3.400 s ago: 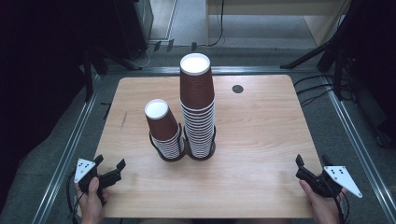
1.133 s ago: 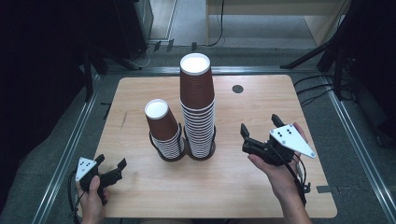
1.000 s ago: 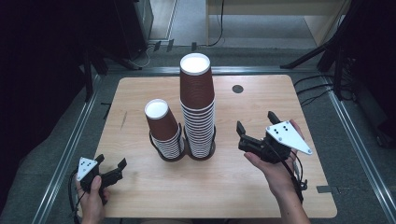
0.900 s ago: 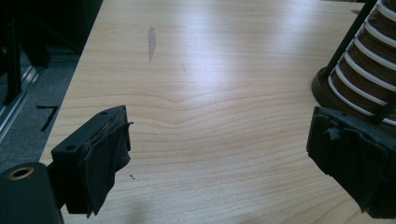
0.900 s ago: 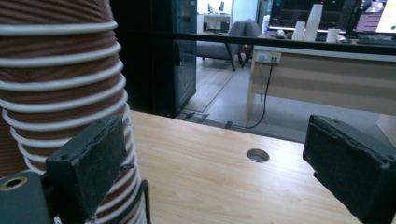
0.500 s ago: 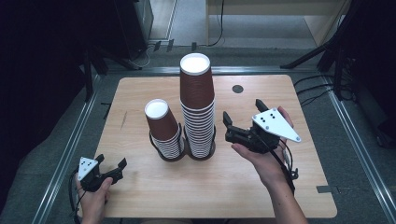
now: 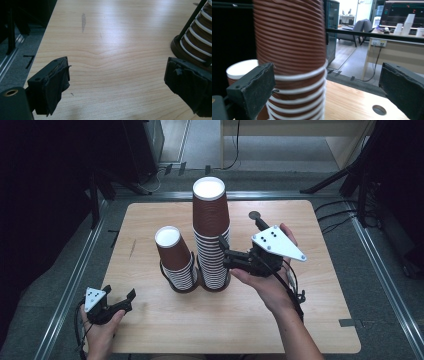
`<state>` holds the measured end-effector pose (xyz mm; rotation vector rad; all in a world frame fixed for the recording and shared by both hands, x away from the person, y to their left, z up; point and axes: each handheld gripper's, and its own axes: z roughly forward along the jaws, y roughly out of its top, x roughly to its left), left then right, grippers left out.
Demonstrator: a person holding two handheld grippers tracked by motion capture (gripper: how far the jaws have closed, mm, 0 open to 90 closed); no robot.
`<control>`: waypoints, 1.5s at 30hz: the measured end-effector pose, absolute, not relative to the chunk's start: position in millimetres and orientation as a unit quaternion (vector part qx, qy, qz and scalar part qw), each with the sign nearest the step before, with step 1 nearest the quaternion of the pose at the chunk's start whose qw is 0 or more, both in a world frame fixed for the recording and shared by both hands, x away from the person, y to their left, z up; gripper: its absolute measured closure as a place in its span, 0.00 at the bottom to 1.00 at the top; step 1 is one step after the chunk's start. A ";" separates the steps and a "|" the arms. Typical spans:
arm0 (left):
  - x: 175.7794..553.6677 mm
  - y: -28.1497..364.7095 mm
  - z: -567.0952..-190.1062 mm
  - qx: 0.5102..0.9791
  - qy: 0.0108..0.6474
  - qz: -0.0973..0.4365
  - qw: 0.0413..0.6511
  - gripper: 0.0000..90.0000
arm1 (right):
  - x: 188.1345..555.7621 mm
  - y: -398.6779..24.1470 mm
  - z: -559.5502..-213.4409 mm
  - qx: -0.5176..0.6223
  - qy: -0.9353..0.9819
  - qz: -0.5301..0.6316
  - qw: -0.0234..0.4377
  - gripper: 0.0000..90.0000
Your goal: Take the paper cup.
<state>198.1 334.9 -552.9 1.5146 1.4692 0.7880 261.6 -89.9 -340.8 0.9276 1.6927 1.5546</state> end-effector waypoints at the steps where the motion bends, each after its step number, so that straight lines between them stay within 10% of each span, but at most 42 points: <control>1: 198.2 335.8 -552.8 0.606 0.590 0.314 0.431 0.07 | 261.8 -87.8 -340.1 0.353 0.646 0.594 0.323 0.01; 45: 199.8 337.4 -553.2 0.606 0.591 0.304 0.437 0.08 | 292.5 -25.7 -330.5 0.369 0.636 0.599 0.319 0.10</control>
